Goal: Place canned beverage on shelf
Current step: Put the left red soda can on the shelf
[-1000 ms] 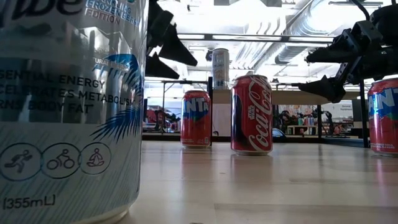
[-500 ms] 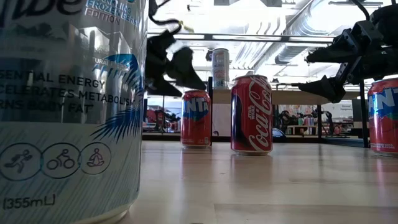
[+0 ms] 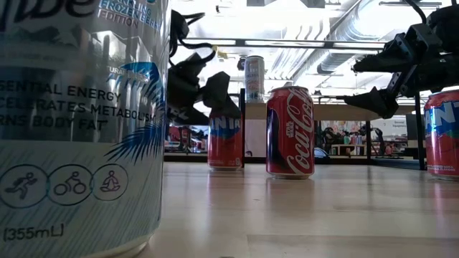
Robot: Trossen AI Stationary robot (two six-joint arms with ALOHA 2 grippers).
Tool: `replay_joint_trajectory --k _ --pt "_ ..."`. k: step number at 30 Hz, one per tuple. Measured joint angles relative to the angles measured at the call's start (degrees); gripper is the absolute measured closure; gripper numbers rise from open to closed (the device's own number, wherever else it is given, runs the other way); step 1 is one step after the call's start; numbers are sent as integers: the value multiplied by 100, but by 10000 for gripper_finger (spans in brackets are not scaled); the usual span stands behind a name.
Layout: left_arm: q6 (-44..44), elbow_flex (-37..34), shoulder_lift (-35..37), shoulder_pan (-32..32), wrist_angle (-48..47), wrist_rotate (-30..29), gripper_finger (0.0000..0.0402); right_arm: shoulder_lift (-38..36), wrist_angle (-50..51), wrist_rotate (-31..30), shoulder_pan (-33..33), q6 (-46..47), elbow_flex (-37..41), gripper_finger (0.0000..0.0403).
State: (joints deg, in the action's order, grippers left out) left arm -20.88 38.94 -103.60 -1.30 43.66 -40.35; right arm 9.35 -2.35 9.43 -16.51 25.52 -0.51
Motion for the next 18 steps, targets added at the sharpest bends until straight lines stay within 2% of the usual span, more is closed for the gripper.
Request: replay_joint_trajectory --k 5,11,14,18 --pt "-5 0 -25 138 9 369 7 0 0 -2 0 0 0 4" --pt "-17 0 -25 176 159 476 18 2 0 -20 -1 0 1 4" --pt "-168 0 -25 174 239 548 48 0 0 -20 1 0 1 4" --pt "-331 0 -23 169 290 634 106 2 0 -17 1 0 0 4"
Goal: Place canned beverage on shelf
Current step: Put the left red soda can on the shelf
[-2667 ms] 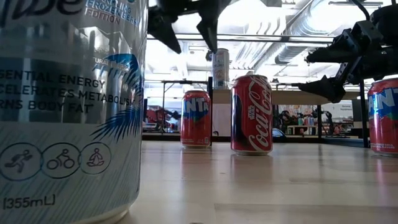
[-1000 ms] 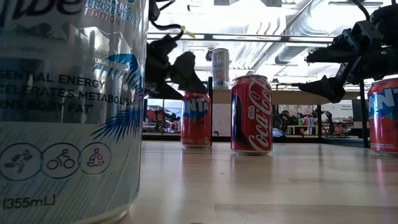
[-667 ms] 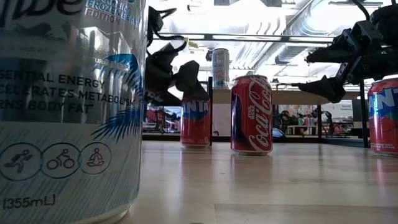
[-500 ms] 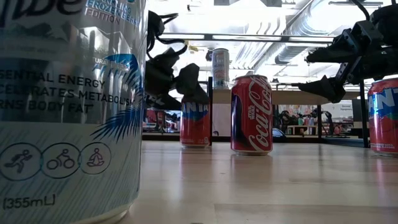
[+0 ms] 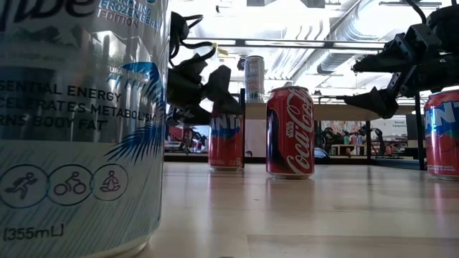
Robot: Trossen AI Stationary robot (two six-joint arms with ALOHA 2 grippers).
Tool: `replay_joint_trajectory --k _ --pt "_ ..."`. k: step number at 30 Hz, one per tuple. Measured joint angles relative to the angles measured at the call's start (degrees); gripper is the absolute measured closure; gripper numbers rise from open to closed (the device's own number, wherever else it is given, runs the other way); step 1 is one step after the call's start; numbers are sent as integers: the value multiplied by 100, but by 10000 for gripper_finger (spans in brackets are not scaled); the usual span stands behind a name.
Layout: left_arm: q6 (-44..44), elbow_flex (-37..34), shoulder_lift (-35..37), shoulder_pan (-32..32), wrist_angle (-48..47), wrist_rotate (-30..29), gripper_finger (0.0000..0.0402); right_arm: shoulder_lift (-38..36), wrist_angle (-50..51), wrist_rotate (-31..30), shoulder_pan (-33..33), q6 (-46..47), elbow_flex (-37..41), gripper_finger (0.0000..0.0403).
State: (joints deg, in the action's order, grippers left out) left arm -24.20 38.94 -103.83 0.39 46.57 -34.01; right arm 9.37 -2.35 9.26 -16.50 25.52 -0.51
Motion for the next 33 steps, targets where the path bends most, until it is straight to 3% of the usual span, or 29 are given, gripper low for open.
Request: replay_joint_trajectory --k 5,23,28,33 --pt "-62 0 2 -48 7 65 164 0 0 0 -1 0 2 4" --pt "528 406 720 -446 -105 -201 163 0 0 24 1 0 1 4" --pt "534 1051 978 -373 -1474 9 162 0 0 22 1 0 1 4" --pt "791 2286 1077 -324 -3485 163 162 0 0 22 1 0 0 4"
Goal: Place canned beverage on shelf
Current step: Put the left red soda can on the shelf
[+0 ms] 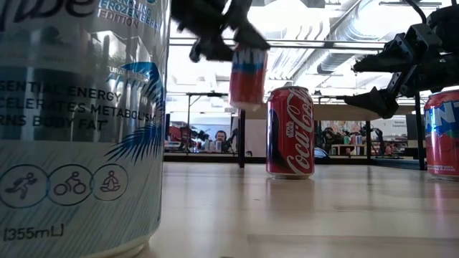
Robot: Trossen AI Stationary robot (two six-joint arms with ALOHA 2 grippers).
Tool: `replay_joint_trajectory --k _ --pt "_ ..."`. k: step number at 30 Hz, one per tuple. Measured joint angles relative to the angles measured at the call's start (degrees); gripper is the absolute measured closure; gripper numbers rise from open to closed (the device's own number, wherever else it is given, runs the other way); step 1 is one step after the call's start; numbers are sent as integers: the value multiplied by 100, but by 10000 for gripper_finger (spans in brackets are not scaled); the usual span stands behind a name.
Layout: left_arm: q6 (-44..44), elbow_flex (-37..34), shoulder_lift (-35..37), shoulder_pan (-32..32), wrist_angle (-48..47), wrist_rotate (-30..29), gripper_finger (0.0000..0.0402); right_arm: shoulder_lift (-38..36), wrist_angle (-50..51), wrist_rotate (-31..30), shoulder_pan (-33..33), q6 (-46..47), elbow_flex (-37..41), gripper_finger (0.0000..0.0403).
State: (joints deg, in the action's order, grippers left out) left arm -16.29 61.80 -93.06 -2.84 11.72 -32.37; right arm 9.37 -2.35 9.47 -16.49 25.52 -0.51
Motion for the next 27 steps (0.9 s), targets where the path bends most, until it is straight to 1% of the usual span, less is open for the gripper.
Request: replay_joint_trajectory --k 2,4,7,11,18,22,27 --pt "221 533 -20 37 -685 11 161 0 1 0 0 0 0 4" --pt "411 958 -39 92 -1117 30 161 0 0 -2 0 0 1 4" --pt "577 1267 -39 205 -1305 177 161 0 0 -2 -2 0 0 4" --pt "601 1294 -51 398 -1078 584 161 0 0 -2 -2 0 0 4" --pt "887 1296 -393 803 73 1234 161 -2 0 -4 0 0 0 4" --pt "889 1296 -572 1053 283 1523 161 0 0 -8 0 0 0 4" --pt "894 1296 -709 1244 463 1693 161 -2 0 -26 -2 0 1 4"
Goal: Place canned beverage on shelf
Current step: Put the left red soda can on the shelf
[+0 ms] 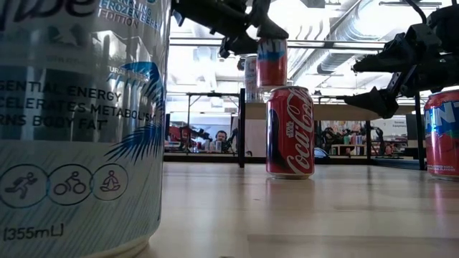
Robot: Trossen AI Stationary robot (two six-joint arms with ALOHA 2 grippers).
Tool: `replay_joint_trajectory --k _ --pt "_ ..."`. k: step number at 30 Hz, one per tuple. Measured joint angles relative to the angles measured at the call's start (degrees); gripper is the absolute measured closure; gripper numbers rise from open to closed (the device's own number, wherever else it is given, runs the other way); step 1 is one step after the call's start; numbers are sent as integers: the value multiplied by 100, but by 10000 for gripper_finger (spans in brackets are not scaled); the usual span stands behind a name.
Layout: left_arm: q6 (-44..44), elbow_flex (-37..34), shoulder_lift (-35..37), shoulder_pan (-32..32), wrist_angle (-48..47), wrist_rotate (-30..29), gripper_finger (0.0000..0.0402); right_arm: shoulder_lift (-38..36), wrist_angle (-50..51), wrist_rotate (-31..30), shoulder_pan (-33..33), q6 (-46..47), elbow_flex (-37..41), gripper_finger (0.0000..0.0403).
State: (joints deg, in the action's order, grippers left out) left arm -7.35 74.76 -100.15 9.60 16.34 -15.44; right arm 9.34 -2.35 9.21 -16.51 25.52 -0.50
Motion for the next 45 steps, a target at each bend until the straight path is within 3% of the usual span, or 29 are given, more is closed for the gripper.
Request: replay_joint_trajectory --k 27,39,45 --pt "-328 553 -652 965 -164 1233 157 2 0 26 2 0 -1 4" --pt "-350 546 -648 967 -145 1231 84 2 0 24 2 0 -1 4" --pt "-349 546 -644 965 174 1210 68 2 0 24 0 0 -1 4"
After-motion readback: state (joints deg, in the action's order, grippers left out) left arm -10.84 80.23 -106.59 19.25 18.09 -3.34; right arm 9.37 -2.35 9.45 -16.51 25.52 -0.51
